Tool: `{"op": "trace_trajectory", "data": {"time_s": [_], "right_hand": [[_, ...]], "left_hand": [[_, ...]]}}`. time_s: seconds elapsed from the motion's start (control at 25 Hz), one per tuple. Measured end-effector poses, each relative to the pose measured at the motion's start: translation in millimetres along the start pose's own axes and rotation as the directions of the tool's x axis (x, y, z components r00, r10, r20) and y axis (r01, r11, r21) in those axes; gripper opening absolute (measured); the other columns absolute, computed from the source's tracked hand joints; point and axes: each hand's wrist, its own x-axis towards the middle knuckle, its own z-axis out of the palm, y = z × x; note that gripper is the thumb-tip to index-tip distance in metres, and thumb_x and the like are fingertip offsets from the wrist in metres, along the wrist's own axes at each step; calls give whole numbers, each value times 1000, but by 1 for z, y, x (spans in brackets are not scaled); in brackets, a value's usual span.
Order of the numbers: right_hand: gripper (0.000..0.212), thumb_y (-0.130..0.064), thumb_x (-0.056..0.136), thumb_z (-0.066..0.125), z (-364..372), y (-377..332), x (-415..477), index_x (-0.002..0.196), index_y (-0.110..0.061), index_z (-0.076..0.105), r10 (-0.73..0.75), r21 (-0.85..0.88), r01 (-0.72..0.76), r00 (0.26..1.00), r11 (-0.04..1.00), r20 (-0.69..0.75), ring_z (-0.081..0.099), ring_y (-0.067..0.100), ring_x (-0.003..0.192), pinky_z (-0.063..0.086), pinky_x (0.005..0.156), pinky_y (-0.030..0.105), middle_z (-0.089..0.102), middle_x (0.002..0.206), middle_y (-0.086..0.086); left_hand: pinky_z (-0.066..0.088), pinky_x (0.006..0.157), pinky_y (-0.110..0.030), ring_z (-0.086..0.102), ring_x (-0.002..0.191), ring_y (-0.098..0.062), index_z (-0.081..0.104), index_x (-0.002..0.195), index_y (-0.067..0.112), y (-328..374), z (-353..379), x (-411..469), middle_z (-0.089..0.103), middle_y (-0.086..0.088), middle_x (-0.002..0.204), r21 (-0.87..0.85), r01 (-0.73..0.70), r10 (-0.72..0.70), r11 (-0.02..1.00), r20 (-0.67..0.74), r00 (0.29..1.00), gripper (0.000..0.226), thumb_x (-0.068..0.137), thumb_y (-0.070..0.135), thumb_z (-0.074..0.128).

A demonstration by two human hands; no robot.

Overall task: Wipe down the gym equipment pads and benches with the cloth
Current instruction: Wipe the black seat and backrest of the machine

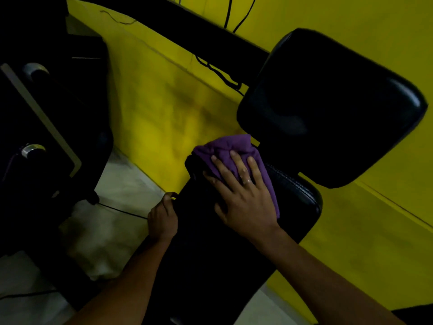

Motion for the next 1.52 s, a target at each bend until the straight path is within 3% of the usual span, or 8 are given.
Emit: {"op": "trace_trajectory", "data": {"time_s": [0.16, 0.44, 0.64, 0.8, 1.04, 1.24, 1.36, 1.52], "right_hand": [[72, -53, 93, 54, 3, -11, 9, 158, -28, 37, 28, -61, -25, 998, 998, 48, 6, 37, 157, -2, 126, 57, 15, 171, 5], [69, -56, 98, 47, 7, -14, 7, 159, -27, 33, 42, -65, -38, 997, 997, 58, 2, 38, 157, -1, 125, 59, 13, 171, 6], [66, -54, 99, 44, 3, -13, 8, 159, -28, 34, 38, -36, -36, 998, 999, 42, 5, 36, 157, 1, 126, 57, 16, 170, 5], [69, -56, 95, 47, -14, 9, -10, 158, -30, 35, 13, -41, -10, 996, 999, 90, 2, 35, 158, 3, 126, 57, 12, 171, 4], [69, -62, 94, 46, -19, 14, 33, 155, -32, 38, 85, -100, -76, 992, 992, 93, 13, 42, 155, 7, 124, 61, 15, 171, 7], [72, -54, 94, 49, -8, 3, 3, 159, -26, 34, -131, -86, 146, 977, 985, 167, 3, 37, 157, 2, 125, 60, 17, 170, 7], [73, -56, 94, 51, -24, 31, -40, 159, -27, 36, -239, -103, 261, 953, 960, 186, 6, 33, 158, 9, 125, 60, 16, 170, 5], [69, -61, 96, 43, -27, 27, 1, 157, -29, 39, -23, -137, 37, 995, 990, 99, 3, 36, 158, 6, 124, 63, 13, 171, 5]], "left_hand": [[47, 78, -46, 65, 98, -46, 74, 112, 6, 3, 3, 0, 72, -27, 102, -112, -61, 56, 992, -55, 997, 61, 101, 40, 25], [46, 91, -42, 61, 116, -41, 66, 132, 10, 23, 3, -20, 67, -19, 128, -209, -53, 40, 976, -67, 997, 61, 99, 43, 27], [45, 86, -36, 56, 115, -25, 58, 140, 12, 50, 5, -22, 65, -10, 134, -142, -215, 201, 966, -105, 974, 63, 99, 49, 29], [52, 73, -38, 65, 105, -33, 60, 136, 7, 53, 16, -18, 67, -13, 125, 28, -320, 320, 947, -162, 934, 55, 103, 44, 36], [48, 70, -36, 63, 104, -26, 53, 147, 23, 52, 17, -19, 66, -3, 130, 22, -367, 361, 930, -247, 900, 52, 107, 49, 32], [50, 66, -35, 67, 90, -32, 63, 131, 6, 44, 22, -16, 70, -14, 111, 99, -363, 376, 927, -264, 888, 47, 101, 34, 41], [47, 66, -37, 62, 92, -27, 54, 145, 21, 49, 19, -19, 68, -7, 117, 48, -330, 332, 943, -247, 911, 52, 97, 36, 40], [49, 68, -38, 65, 97, -30, 53, 147, 21, 46, 20, -18, 67, -6, 121, 32, -378, 373, 925, -258, 891, 56, 106, 52, 29]]}}
